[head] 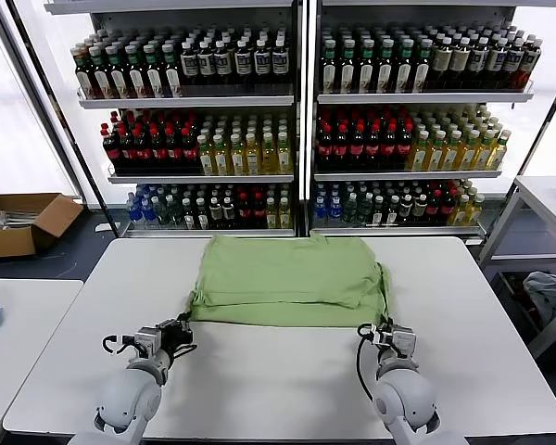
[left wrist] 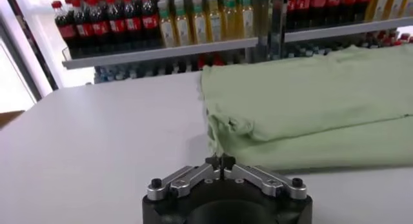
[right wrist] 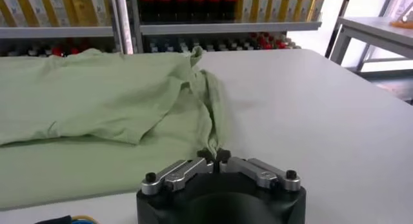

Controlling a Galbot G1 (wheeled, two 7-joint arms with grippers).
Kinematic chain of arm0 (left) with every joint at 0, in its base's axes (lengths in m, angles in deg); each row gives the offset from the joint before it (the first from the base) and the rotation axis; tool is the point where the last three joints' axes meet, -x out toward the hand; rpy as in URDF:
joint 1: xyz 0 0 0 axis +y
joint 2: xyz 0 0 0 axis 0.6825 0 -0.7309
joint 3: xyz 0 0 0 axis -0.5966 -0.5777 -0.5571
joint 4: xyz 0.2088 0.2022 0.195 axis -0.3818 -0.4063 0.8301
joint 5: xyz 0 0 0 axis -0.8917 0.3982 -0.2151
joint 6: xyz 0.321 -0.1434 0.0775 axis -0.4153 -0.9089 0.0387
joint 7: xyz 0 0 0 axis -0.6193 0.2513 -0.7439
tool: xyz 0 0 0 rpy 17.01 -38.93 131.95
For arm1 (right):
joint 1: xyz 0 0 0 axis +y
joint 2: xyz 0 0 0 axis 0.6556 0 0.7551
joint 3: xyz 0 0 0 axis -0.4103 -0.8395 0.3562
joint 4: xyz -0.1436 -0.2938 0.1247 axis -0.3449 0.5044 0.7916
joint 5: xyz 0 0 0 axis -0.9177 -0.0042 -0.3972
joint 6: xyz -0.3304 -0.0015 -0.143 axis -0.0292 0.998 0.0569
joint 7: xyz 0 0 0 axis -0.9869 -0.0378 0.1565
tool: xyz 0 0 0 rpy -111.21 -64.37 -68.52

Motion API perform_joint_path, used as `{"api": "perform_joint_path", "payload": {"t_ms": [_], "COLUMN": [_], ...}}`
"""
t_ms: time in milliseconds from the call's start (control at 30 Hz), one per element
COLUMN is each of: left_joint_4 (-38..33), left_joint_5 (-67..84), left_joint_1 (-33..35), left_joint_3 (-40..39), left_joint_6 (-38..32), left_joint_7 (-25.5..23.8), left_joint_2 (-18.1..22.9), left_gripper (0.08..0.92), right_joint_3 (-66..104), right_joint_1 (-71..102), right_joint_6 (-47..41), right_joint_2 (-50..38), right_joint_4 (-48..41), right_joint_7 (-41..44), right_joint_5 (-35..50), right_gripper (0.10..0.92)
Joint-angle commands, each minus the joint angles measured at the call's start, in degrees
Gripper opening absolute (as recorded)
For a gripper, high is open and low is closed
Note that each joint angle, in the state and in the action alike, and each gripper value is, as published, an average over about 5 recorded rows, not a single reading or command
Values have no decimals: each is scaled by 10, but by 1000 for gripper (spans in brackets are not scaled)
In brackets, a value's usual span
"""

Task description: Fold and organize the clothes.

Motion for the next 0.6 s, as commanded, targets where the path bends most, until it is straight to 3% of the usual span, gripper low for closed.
{"api": "perform_joint_path", "payload": {"t_ms": [33,367,600], "left_joint_4": [-91,-235,-306], "left_joint_5": [-8,-37,-64], "left_joint_1": [57,234,393], "left_joint_3": [9,22,33], "left_joint_6": [-2,-18,-36], "left_joint_7": [3,20,32], "left_joint_2": [-3,17,17], "left_gripper": [84,84,84], "right_joint_3": [12,42,80], "right_joint_1": [48,262,379], "right_joint_6": [2,9,25], "right_joint_2": [-5,-4,-27], "right_joint_4": [96,235,268], "right_joint_7": [3,19,9], "right_joint_5": [-18,-93,-123], "right_gripper": [131,131,131]}}
